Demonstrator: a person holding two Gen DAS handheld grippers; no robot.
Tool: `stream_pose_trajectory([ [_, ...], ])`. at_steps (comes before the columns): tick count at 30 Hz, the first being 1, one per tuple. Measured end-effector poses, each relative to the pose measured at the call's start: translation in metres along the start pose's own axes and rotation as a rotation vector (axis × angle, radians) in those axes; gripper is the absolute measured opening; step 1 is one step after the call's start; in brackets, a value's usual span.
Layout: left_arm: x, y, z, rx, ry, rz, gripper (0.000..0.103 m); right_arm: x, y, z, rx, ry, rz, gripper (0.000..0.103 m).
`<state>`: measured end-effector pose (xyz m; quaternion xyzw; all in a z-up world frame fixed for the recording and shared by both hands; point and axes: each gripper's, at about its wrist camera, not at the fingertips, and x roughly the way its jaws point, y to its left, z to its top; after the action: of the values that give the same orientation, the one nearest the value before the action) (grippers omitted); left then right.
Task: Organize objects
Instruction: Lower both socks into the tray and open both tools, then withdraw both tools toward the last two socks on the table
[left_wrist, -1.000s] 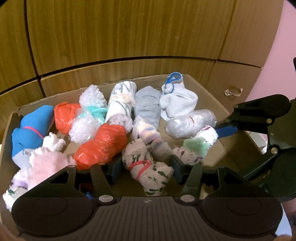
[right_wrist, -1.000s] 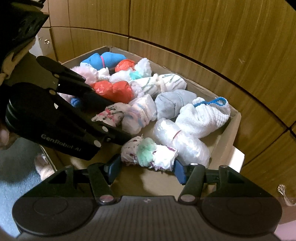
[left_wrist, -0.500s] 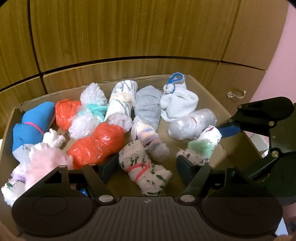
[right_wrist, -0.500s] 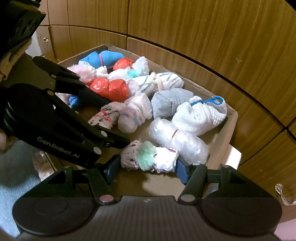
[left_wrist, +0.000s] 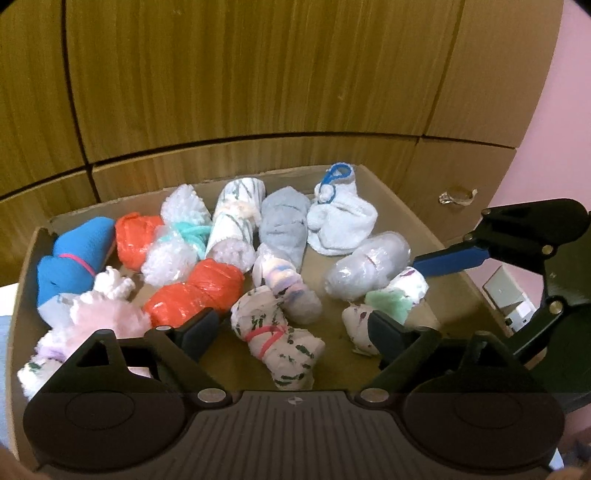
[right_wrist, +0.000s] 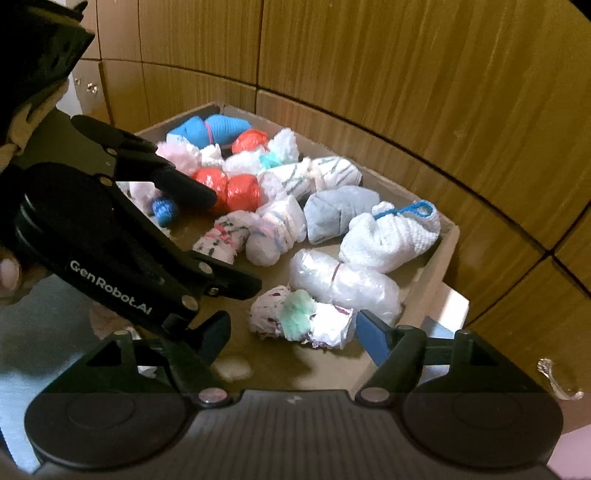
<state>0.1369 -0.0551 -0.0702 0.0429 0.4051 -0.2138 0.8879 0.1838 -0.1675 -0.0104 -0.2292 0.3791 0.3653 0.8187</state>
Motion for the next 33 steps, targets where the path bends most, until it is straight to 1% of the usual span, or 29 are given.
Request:
stream_pose_trajectory([
  [3,-0.012,0.0,-0.002,0.003,-0.012,0.011,0.093,-0.013,0.003,0.0,0.012,-0.027,-0.005,0.073],
  [6,-0.034,0.002,-0.01,0.006,-0.055,0.01,0.096,-0.035,0.009,-0.004,0.045,-0.085,-0.01,0.076],
  [7,-0.041,0.003,-0.013,0.011,-0.065,0.02,0.097,-0.041,0.011,-0.006,0.055,-0.105,-0.01,0.076],
  [9,-0.057,0.004,-0.025,0.007,-0.107,0.035,0.098,-0.056,0.018,-0.015,0.097,-0.151,-0.033,0.077],
  [11,-0.072,0.004,-0.038,0.003,-0.143,0.048,0.098,-0.069,0.026,-0.029,0.144,-0.199,-0.036,0.078],
  [14,-0.093,-0.003,-0.069,-0.003,-0.214,0.073,0.101,-0.078,0.047,-0.062,0.238,-0.246,-0.14,0.079],
  [16,-0.097,-0.011,-0.09,0.001,-0.24,0.089,0.101,-0.076,0.065,-0.086,0.294,-0.281,-0.178,0.079],
  [18,-0.092,-0.02,-0.104,0.006,-0.23,0.095,0.101,-0.066,0.08,-0.101,0.329,-0.278,-0.202,0.077],
  [20,-0.081,-0.026,-0.11,-0.015,-0.196,0.084,0.101,-0.056,0.092,-0.108,0.322,-0.288,-0.238,0.076],
  [22,-0.071,-0.029,-0.112,-0.035,-0.174,0.083,0.101,-0.049,0.095,-0.111,0.333,-0.3,-0.263,0.074],
  [24,-0.064,-0.032,-0.112,-0.037,-0.165,0.09,0.101,-0.044,0.091,-0.108,0.357,-0.3,-0.268,0.07],
  [26,-0.058,-0.035,-0.108,-0.037,-0.16,0.101,0.101,-0.042,0.087,-0.108,0.388,-0.301,-0.267,0.063],
  [28,-0.052,-0.038,-0.104,-0.041,-0.156,0.104,0.101,-0.038,0.081,-0.11,0.416,-0.293,-0.265,0.06],
  [30,-0.047,-0.039,-0.104,-0.065,-0.139,0.1,0.101,-0.034,0.08,-0.111,0.429,-0.279,-0.267,0.054],
  [32,-0.041,-0.041,-0.105,-0.069,-0.127,0.088,0.098,-0.031,0.081,-0.112,0.438,-0.272,-0.269,0.045],
  [33,-0.039,-0.042,-0.106,-0.067,-0.119,0.083,0.097,-0.032,0.087,-0.116,0.447,-0.27,-0.269,0.043],
])
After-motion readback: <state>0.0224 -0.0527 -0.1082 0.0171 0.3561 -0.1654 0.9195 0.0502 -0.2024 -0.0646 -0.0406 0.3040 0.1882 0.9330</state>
